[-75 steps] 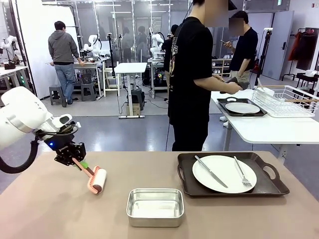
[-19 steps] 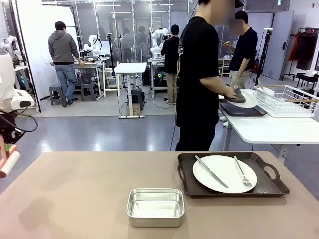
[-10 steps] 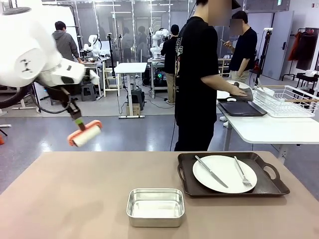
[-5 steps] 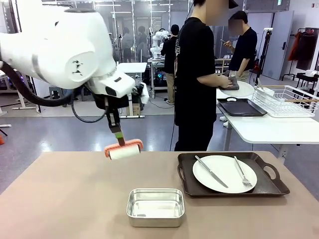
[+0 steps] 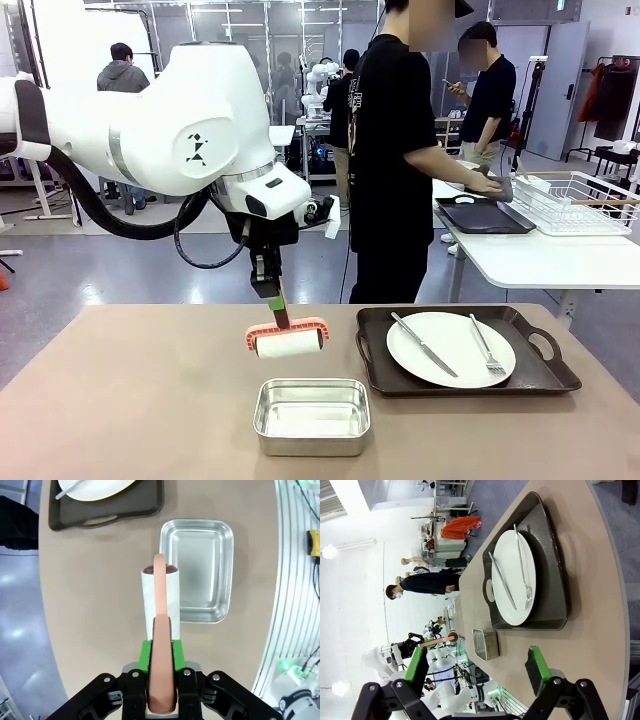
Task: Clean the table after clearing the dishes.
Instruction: Place the Lint Roller back on top of the Airtight Container.
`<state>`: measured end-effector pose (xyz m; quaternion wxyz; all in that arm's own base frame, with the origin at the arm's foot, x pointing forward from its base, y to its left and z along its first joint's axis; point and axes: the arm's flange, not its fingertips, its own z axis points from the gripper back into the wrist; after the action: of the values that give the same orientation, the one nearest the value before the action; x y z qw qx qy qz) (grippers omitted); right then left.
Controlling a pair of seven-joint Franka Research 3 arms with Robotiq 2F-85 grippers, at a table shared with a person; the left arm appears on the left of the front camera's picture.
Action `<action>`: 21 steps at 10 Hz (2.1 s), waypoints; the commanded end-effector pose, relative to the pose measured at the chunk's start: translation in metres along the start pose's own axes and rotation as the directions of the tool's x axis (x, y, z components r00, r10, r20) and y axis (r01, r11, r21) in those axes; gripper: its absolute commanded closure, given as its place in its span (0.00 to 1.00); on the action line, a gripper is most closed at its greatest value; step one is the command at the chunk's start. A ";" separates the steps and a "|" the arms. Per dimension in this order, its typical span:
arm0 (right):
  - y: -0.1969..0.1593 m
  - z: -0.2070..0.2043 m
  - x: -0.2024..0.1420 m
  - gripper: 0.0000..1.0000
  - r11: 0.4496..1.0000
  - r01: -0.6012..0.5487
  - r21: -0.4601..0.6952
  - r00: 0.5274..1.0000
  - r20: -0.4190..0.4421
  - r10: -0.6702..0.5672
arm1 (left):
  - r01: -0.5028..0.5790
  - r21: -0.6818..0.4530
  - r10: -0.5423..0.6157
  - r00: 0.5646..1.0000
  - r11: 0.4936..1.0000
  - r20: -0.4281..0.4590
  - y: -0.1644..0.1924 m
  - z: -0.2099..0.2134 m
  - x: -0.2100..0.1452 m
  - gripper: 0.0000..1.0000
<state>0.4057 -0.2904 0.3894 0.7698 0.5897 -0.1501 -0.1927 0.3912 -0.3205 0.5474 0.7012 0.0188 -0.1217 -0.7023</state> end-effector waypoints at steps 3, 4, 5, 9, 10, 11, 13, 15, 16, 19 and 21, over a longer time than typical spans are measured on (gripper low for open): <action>0.003 0.001 -0.002 0.00 1.000 -0.003 0.002 1.000 0.003 0.003 | 0.000 0.000 0.000 1.000 1.000 0.000 0.000 0.000 0.000 0.79; 0.003 0.001 -0.002 0.00 1.000 -0.003 0.002 1.000 0.003 0.003 | 0.000 0.000 0.000 1.000 1.000 0.000 0.000 0.000 0.000 0.79; 0.003 0.001 -0.002 0.00 1.000 -0.003 0.002 1.000 0.003 0.003 | 0.000 0.000 0.000 1.000 1.000 0.000 0.000 0.000 0.000 0.79; 0.003 0.001 -0.002 0.00 1.000 -0.003 0.002 1.000 0.003 0.003 | 0.038 -0.033 -0.038 0.999 0.999 0.014 -0.003 -0.010 0.004 0.79; 0.003 0.001 -0.002 0.00 1.000 -0.003 0.002 1.000 0.003 0.003 | 0.063 -0.060 -0.062 0.998 0.996 0.014 -0.006 -0.013 0.009 0.79; 0.003 0.001 -0.002 0.00 1.000 -0.003 0.002 1.000 0.003 0.003 | 0.084 -0.083 -0.084 0.996 0.993 0.004 -0.009 -0.019 0.011 0.79; 0.003 0.001 -0.002 0.00 1.000 -0.003 0.002 1.000 0.003 0.003 | 0.095 -0.116 -0.094 0.996 0.989 0.007 -0.007 -0.032 0.018 0.79; 0.003 0.001 -0.002 0.00 1.000 -0.003 0.002 1.000 0.003 0.003 | 0.105 -0.155 -0.107 0.994 0.982 -0.008 -0.003 -0.049 0.024 0.79; 0.003 0.001 -0.002 0.00 1.000 -0.003 0.002 1.000 0.003 0.003 | 0.111 -0.172 -0.114 0.993 0.979 -0.007 -0.001 -0.057 0.027 0.79; 0.003 0.001 -0.002 0.00 1.000 -0.003 0.002 1.000 0.003 0.003 | 0.147 -0.182 -0.153 0.988 0.972 -0.021 0.003 -0.076 0.040 0.79; 0.003 0.001 -0.002 0.00 1.000 -0.003 0.002 1.000 0.003 0.003 | 0.173 -0.176 -0.187 0.981 0.969 -0.061 0.005 -0.087 0.047 0.79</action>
<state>0.4057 -0.2904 0.3894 0.7698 0.5897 -0.1502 -0.1927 0.4076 -0.3788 0.4661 0.6525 -0.0137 -0.0430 -0.7564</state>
